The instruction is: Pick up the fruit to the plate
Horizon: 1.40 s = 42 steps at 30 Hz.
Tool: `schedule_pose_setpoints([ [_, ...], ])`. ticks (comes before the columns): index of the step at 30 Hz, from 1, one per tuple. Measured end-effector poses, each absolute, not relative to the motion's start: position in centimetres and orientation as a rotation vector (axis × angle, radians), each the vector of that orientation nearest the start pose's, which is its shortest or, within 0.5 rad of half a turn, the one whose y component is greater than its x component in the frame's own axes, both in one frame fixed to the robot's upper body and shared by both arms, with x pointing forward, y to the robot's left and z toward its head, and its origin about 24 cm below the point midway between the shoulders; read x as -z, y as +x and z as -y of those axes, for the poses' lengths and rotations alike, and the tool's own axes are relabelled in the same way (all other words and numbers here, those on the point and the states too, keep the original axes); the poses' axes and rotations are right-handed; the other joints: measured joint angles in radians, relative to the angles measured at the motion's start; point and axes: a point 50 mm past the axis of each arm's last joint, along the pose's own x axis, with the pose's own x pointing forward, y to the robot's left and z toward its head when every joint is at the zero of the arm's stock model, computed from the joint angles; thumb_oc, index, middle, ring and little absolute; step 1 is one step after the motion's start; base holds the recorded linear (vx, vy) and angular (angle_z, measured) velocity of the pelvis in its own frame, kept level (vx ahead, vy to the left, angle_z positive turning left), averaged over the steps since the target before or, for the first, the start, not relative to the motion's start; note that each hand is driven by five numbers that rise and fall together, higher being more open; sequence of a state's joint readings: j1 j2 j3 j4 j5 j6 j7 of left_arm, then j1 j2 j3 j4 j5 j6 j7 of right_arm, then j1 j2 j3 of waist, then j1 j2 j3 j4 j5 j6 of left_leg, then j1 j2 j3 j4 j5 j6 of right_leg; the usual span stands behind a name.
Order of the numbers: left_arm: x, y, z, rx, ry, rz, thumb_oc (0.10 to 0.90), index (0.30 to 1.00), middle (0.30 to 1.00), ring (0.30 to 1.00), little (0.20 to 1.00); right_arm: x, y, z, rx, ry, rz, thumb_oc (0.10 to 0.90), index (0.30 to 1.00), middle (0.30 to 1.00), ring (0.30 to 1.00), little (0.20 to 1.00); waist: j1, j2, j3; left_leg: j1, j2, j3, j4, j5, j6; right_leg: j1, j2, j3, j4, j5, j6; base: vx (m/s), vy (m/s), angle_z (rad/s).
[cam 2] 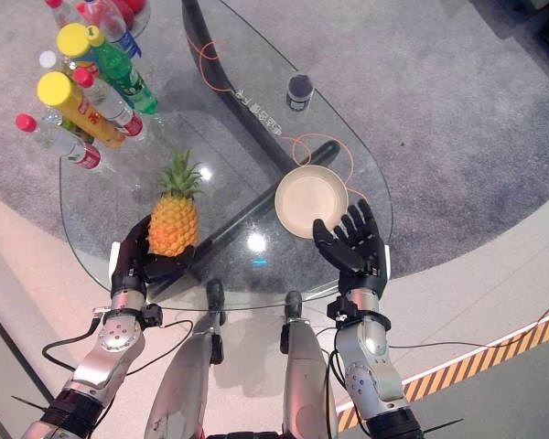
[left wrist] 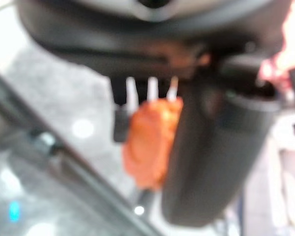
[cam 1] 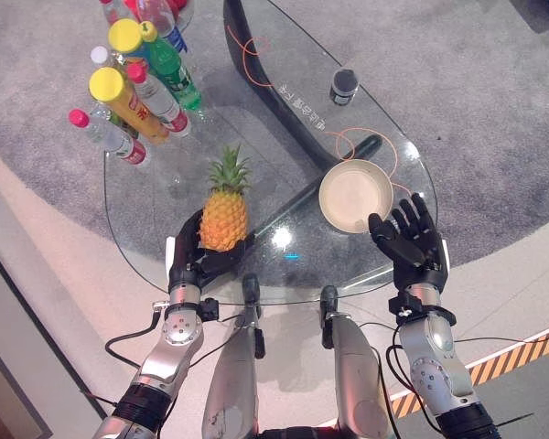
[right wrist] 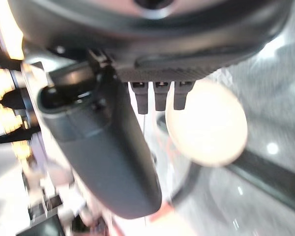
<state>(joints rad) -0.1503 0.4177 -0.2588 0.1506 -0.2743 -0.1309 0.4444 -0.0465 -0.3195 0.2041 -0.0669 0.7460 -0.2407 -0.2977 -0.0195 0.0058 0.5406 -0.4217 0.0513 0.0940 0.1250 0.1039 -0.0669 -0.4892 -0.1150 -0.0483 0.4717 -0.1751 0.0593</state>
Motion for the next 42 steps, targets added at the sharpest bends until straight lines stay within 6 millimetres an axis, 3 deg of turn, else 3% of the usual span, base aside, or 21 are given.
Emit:
schedule_pose_setpoints([
  [10,-8.2,27.8,-18.8,-0.037,0.302,0.196,0.100,0.300,0.300,0.300,0.200,-10.0,27.3,15.0,-0.043,0.560,0.194,0.800,0.900,0.900,0.900,0.900,0.033,0.003,0.000,-0.006,-0.012,-0.023,0.000,0.003,-0.003,-0.002,-0.016,-0.025,0.023,-0.021,0.000,-0.02,-0.004,0.09],
  [20,-9.7,27.6,-19.2,0.015,0.360,0.241,0.100,0.300,0.300,0.300,0.200,-9.7,27.7,13.8,-0.141,0.657,0.128,0.800,0.900,0.900,0.900,0.900,0.044,0.003,0.000,0.000,-0.021,-0.023,0.000,0.003,-0.003,0.010,-0.025,-0.025,0.016,-0.020,0.004,-0.01,0.021,0.01],
  [29,-9.8,27.6,-18.4,0.121,0.434,0.251,0.100,0.300,0.300,0.300,0.200,-10.7,28.8,13.2,-0.182,0.679,0.135,0.800,0.900,0.900,0.900,0.900,0.048,0.003,0.000,0.000,-0.021,-0.023,0.001,0.003,-0.003,0.010,-0.025,-0.026,0.016,-0.020,0.004,0.00,0.000,0.00],
  [42,-10.7,27.9,-17.9,0.219,0.489,0.273,0.100,0.300,0.300,0.300,0.200,-9.6,29.2,13.0,-0.204,0.710,0.070,0.800,0.900,0.900,0.900,0.900,0.072,0.003,0.001,-0.007,-0.025,-0.027,0.001,0.003,-0.003,0.004,-0.029,-0.029,0.019,-0.022,0.007,0.00,0.000,0.00],
])
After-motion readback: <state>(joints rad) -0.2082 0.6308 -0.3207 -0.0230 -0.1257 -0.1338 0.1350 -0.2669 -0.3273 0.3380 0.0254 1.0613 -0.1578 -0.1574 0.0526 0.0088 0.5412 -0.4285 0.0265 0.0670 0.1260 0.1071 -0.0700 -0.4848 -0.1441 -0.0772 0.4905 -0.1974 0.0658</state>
